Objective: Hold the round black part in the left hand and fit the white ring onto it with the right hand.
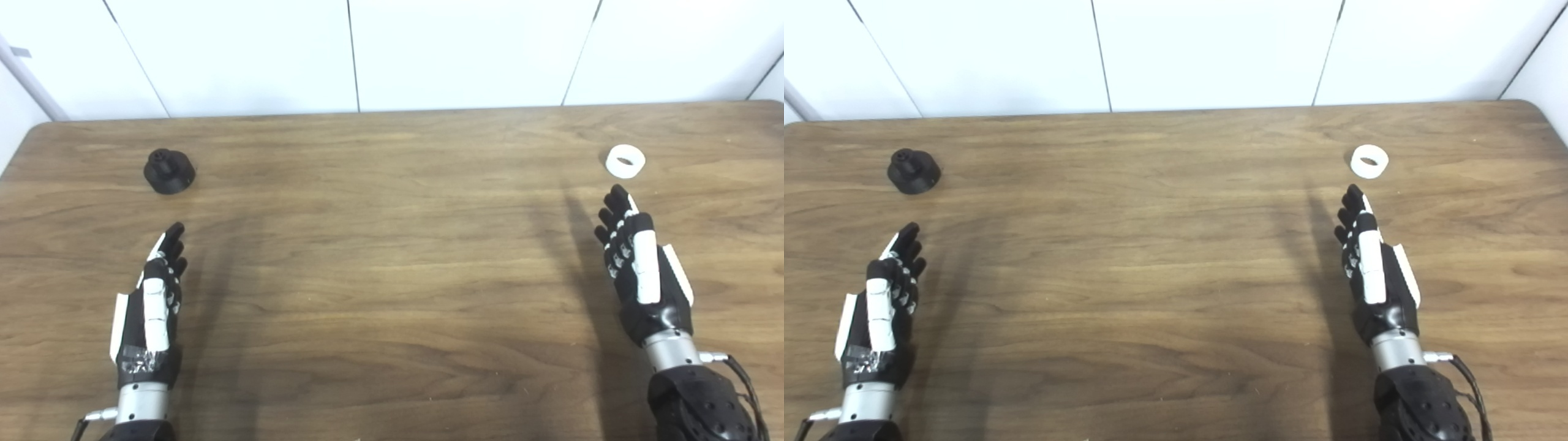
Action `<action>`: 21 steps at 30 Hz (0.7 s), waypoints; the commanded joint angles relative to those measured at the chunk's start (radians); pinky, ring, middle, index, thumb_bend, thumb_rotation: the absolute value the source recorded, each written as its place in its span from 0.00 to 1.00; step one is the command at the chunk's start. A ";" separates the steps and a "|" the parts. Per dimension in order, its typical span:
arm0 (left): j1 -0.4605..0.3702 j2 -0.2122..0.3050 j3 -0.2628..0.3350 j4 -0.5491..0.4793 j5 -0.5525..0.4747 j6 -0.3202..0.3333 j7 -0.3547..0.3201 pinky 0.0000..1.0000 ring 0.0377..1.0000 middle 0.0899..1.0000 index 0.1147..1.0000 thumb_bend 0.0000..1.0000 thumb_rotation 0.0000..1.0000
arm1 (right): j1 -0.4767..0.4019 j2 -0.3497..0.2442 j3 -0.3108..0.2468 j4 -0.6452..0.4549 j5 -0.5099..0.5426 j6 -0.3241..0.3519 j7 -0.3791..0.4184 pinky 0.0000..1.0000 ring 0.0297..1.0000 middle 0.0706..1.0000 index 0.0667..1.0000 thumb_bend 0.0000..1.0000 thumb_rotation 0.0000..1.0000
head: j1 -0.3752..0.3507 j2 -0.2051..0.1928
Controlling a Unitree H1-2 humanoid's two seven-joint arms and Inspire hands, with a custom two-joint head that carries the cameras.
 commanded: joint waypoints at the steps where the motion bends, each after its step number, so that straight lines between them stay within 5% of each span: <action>1: -0.007 0.008 0.007 -0.031 0.001 -0.020 0.006 1.00 1.00 0.98 0.92 0.61 0.99 | 0.004 -0.003 0.000 -0.037 0.007 -0.021 -0.003 1.00 1.00 1.00 1.00 0.61 1.00 | 0.001 0.001; 14: -0.004 0.006 0.004 -0.029 0.005 -0.028 0.006 1.00 1.00 0.99 0.93 0.62 0.99 | 0.007 -0.005 0.003 -0.033 -0.003 -0.035 -0.003 1.00 1.00 1.00 1.00 0.62 1.00 | -0.001 -0.015; 21: 0.002 -0.002 -0.007 -0.020 0.013 -0.046 0.002 1.00 1.00 0.99 0.93 0.60 1.00 | 0.016 -0.009 -0.002 -0.023 0.002 -0.044 0.001 1.00 1.00 1.00 1.00 0.61 1.00 | 0.096 -0.064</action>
